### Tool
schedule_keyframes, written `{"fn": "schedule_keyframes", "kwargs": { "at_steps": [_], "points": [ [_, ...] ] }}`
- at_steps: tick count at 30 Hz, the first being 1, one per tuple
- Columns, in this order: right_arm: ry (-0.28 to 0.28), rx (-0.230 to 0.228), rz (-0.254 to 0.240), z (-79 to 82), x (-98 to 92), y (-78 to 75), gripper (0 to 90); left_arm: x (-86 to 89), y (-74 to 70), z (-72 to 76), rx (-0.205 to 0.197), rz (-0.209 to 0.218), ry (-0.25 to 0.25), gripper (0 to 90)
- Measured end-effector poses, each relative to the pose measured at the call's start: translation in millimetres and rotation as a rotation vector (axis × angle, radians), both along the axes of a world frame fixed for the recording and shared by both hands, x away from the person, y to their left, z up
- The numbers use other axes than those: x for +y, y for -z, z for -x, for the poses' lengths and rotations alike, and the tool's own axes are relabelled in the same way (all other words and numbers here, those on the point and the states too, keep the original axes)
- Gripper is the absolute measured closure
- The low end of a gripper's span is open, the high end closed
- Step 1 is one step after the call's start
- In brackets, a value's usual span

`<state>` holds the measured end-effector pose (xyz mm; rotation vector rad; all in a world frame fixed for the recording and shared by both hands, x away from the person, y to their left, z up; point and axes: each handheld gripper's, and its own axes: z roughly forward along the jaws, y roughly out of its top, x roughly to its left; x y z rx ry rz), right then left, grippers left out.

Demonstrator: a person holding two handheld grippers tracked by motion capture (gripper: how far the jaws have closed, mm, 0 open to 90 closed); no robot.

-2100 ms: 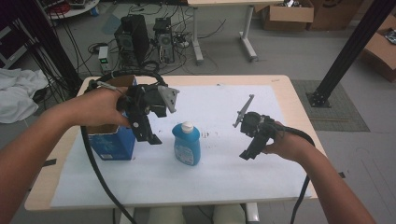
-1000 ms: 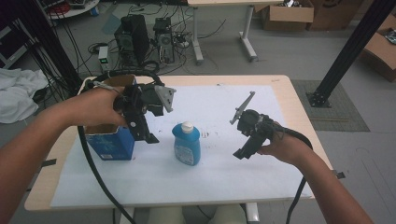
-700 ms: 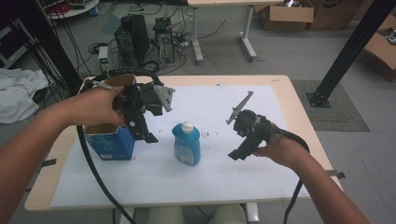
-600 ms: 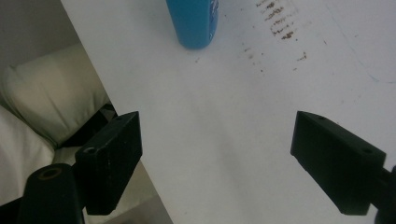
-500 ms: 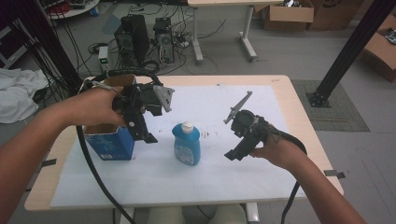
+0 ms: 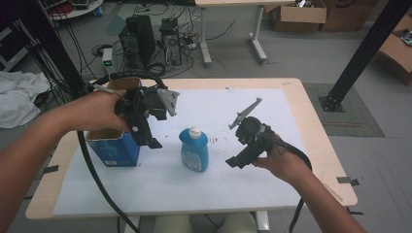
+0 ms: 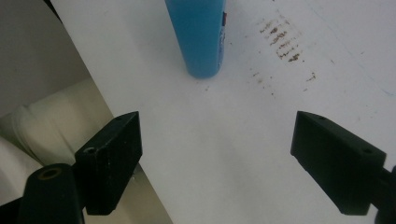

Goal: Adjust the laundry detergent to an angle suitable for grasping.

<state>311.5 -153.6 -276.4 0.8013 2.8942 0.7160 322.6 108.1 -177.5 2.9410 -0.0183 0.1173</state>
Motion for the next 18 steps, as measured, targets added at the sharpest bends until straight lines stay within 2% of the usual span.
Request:
{"fn": "schedule_keyframes", "kwargs": {
  "at_steps": [6,8,13,18],
  "points": [
    [0.002,-0.014,-0.030,2.4,7.6,3.6,16.3,0.7,0.1,0.1,0.004,0.000,-0.003,20.4],
    [-0.003,-0.017,-0.041,3.4,10.5,5.0,16.3,1.3,0.2,-0.9,-0.006,0.000,0.006,20.4],
    [0.001,-0.031,-0.064,3.6,17.7,8.9,16.2,3.1,0.5,-0.5,0.001,-0.003,-0.007,20.4],
    [-0.004,-0.026,-0.076,2.3,24.2,13.9,16.2,3.6,1.1,-0.6,0.001,-0.004,-0.010,20.4]
  ]
}}
